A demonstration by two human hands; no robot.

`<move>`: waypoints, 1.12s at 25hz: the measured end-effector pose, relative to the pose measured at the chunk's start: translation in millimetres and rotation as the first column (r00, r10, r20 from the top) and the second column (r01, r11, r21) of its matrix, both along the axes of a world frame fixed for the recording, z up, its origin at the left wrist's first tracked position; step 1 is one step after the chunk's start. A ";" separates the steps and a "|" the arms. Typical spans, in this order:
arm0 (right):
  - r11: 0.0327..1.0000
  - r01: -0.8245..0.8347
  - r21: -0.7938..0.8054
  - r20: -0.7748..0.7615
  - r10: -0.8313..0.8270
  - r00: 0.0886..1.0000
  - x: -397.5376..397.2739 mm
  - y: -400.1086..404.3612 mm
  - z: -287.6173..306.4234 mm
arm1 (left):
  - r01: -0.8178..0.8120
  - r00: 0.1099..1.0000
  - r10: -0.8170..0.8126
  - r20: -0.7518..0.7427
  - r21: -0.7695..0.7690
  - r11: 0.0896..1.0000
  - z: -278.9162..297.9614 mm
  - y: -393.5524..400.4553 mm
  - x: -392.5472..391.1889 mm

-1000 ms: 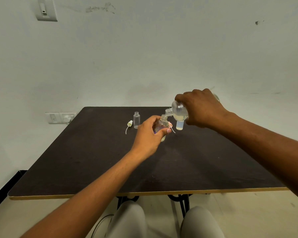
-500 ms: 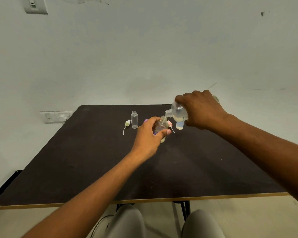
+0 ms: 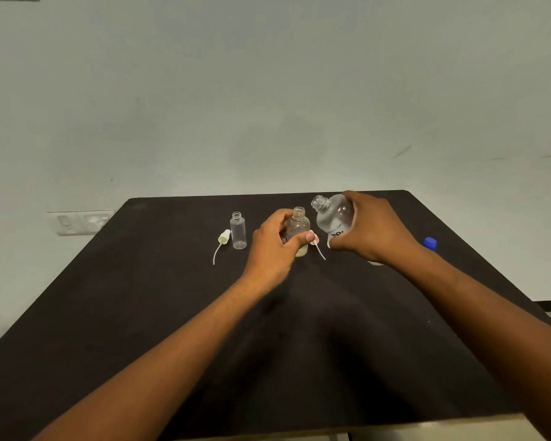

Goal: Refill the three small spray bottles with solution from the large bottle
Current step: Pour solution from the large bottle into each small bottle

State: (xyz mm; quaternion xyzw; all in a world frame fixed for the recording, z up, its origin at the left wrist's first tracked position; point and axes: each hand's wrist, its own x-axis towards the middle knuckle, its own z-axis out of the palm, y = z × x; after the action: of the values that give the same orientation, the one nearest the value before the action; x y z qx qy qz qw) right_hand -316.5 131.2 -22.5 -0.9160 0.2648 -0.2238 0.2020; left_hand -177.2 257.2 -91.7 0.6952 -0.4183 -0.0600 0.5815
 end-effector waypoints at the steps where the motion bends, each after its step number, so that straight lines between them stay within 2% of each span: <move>1: 0.998 0.001 0.063 0.034 -0.003 0.999 1.9 -4.8 -4.5 | -0.019 1.000 0.019 -0.003 0.010 1.000 -3.3 -9.5 8.9; 8: 0.929 -0.055 0.366 0.315 -0.068 0.947 7.8 -31.6 -30.7 | -0.108 0.994 0.105 0.024 0.176 0.978 -27.5 -63.5 51.3; 13: 0.889 -0.138 0.437 0.449 -0.083 0.890 3.4 -31.9 -37.0 | -0.134 0.991 0.132 0.025 0.261 0.956 -44.8 -77.9 57.9; 20: 0.870 -0.158 0.468 0.487 -0.105 0.867 -8.4 -19.8 -32.4 | -0.135 0.989 0.146 -0.015 0.297 0.945 -35.8 -72.6 50.8; 28: 0.851 -0.196 0.487 0.485 -0.077 0.871 -13.9 33.2 -35.0 | -0.155 0.986 0.162 -0.026 0.167 0.974 -12.7 -5.4 35.4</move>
State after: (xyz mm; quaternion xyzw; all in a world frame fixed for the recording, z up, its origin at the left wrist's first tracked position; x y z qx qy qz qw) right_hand -330.5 164.4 -57.5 -0.7481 0.2263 -0.3600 0.5095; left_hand -141.8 251.8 -104.4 0.7706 -0.3436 -0.0613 0.5332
